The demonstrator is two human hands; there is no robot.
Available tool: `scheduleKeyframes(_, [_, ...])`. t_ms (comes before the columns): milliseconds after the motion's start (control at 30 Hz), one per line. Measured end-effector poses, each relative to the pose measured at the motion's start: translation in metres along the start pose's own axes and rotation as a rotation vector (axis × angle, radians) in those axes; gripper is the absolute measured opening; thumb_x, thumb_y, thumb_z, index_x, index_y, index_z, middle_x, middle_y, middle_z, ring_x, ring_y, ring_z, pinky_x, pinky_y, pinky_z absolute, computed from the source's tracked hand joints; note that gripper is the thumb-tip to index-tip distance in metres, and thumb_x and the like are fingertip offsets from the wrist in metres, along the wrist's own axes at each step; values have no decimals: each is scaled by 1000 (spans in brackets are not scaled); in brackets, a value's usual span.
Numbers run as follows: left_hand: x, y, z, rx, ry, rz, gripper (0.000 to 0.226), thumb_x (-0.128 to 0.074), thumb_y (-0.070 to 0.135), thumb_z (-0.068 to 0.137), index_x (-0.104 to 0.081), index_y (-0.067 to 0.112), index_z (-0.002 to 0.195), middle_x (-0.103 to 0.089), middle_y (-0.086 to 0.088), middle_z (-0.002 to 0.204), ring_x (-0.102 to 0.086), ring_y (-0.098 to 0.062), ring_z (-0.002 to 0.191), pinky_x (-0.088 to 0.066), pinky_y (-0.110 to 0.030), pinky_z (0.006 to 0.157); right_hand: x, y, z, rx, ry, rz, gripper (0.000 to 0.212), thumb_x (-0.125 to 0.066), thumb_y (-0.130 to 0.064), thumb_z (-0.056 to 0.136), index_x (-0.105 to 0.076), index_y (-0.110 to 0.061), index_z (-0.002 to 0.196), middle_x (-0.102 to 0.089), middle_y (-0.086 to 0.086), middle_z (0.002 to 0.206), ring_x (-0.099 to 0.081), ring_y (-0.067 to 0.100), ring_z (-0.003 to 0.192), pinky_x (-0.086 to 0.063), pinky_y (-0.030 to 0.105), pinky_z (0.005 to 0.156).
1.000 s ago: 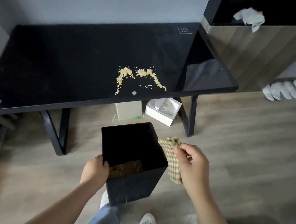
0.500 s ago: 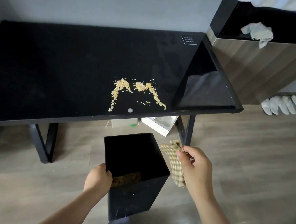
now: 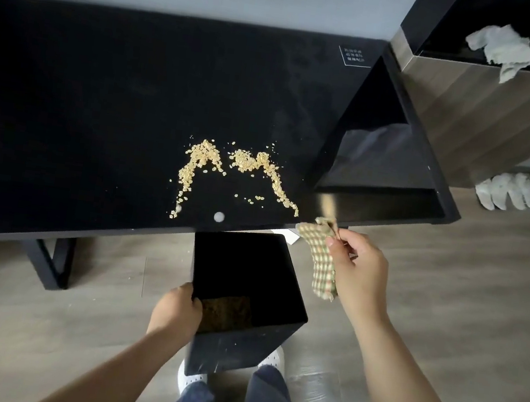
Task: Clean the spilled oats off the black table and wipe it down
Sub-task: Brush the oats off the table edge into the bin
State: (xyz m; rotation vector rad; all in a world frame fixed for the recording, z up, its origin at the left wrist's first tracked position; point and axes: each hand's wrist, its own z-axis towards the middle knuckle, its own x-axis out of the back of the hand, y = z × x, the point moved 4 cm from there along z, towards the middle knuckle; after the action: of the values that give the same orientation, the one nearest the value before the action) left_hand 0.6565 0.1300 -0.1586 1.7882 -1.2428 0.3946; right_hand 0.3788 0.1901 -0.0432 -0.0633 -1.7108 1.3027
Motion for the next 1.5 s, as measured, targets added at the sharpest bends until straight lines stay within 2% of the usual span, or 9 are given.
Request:
scheduleKeyframes(233, [-6, 19, 21, 57, 6, 9, 25, -44, 11, 91, -61, 7, 109, -64, -10, 80, -61, -28, 73, -38, -29, 53, 4, -1, 74, 76, 40, -67, 21, -61, -15, 91, -68, -9, 111, -64, 4, 103, -57, 11, 88, -50, 27, 76])
scheduleKeyframes(400, [-17, 34, 32, 93, 14, 1, 28, -43, 11, 92, -61, 12, 114, -65, -7, 81, -58, -22, 68, -36, -27, 49, -6, 8, 132, 87, 37, -64, 23, -60, -14, 92, -67, -7, 113, -64, 4, 107, -56, 10, 91, -41, 10, 72])
scheduleKeyframes(500, [-25, 43, 39, 108, 29, -19, 29, -44, 10, 90, -62, 13, 112, -65, -6, 78, -59, -22, 66, -35, -26, 48, -13, 15, 164, 94, 53, -82, 24, -58, -15, 93, -67, -8, 114, -64, 6, 109, -56, 10, 92, -43, 19, 76])
scheduleKeyframes(633, [-35, 54, 45, 134, 45, -31, 29, -46, 11, 89, -63, 15, 113, -67, -7, 81, -61, -26, 71, -37, -28, 52, -29, 29, 208, 80, 88, -124, 24, -55, -18, 95, -66, -10, 116, -62, 5, 112, -57, 12, 94, -44, 20, 75])
scheduleKeyframes(800, [-49, 60, 54, 166, 60, -56, 33, -46, 11, 89, -63, 20, 116, -66, -3, 75, -57, -22, 64, -39, -27, 50, -68, 46, 244, 54, 117, -211, 20, -55, -24, 95, -68, -13, 107, -59, 7, 109, -59, 21, 92, -50, 31, 74])
scheduleKeyframes(900, [-54, 63, 57, 168, 71, -80, 37, -47, 9, 87, -62, 22, 119, -67, -4, 75, -60, -23, 66, -42, -30, 54, -91, 44, 253, 159, 85, -237, 20, -59, -24, 92, -70, -13, 104, -58, 7, 106, -57, 25, 96, -52, 41, 82])
scheduleKeyframes(1167, [-50, 58, 57, 180, 106, -81, 34, -47, 8, 87, -63, 21, 115, -66, -3, 74, -59, -20, 64, -44, -30, 54, -110, 23, 176, 505, -200, -134, 16, -63, -18, 85, -71, -7, 93, -59, 3, 97, -53, 20, 86, -39, 25, 73])
scheduleKeyframes(1333, [-43, 49, 52, 193, 132, -76, 27, -48, 8, 88, -63, 16, 109, -65, -5, 74, -54, -20, 60, -41, -31, 54, -102, 29, 97, 555, -303, -90, 31, -51, -29, 89, -71, -7, 98, -60, -1, 99, -54, 18, 86, -48, 28, 70])
scheduleKeyframes(1500, [-39, 44, 43, 186, 134, -77, 24, -48, 9, 89, -64, 14, 106, -66, -7, 75, -58, -24, 65, -42, -32, 55, -97, 27, 57, 516, -447, 4, 29, -53, -30, 90, -71, -9, 98, -56, -8, 94, -54, 10, 83, -43, 14, 68])
